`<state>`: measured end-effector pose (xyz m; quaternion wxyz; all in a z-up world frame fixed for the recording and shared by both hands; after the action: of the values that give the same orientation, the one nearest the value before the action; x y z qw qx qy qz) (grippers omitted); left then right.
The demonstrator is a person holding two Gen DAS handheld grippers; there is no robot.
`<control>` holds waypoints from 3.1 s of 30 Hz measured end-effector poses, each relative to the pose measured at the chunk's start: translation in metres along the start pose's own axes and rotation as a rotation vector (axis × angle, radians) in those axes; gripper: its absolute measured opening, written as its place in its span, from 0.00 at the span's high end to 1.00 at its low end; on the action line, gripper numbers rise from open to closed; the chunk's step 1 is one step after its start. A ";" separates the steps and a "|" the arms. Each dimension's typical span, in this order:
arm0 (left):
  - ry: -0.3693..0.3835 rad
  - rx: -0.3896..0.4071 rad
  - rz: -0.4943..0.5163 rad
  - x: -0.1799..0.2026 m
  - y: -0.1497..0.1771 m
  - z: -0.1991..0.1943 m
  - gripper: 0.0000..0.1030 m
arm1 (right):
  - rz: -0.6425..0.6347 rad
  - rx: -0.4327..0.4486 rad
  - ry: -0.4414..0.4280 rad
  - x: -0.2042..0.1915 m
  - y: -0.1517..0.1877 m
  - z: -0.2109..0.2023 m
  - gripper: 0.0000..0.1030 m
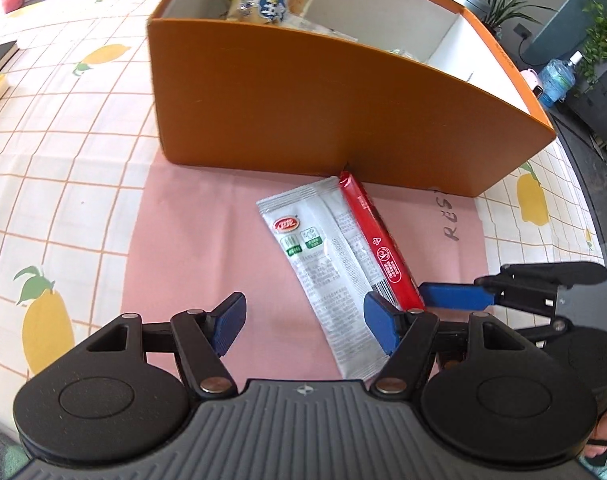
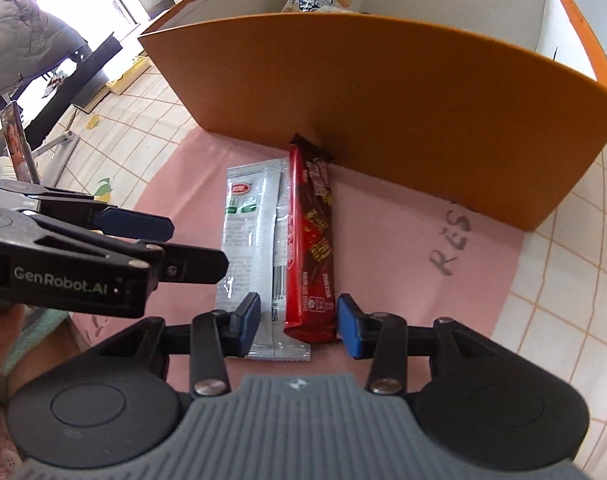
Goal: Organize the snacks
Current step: 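Lower the left gripper onto the white packet while the right approaches the red chocolate bar, then grasp the white packet with the left gripper while the right grasps the chocolate bar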
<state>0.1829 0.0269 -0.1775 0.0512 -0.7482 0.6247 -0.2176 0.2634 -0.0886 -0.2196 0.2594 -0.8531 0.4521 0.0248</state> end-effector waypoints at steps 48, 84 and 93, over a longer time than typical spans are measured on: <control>-0.225 0.005 0.062 0.050 -0.009 0.051 0.00 | 0.069 -0.002 0.331 0.043 0.014 -0.021 0.58; -0.158 0.080 0.218 0.020 -0.008 0.037 0.45 | -0.029 0.097 0.332 0.045 -0.016 -0.011 0.78; -0.106 0.115 0.182 0.022 -0.006 0.012 0.48 | 0.021 0.112 0.318 0.043 -0.013 -0.018 0.79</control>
<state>0.1960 0.0044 -0.1802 0.1463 -0.6946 0.6730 -0.2078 0.2956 -0.1241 -0.2110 0.2313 -0.8258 0.4968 -0.1329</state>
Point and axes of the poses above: each gripper's, at about its wrist camera, not at the fingertips, and z roughly the way its jaws point, x to its right, y to its underside, the point moved 9 cm from there along z, roughly the way its jaws point, and after that the axes turned 1 degree about -z, right-handed, at the moved point
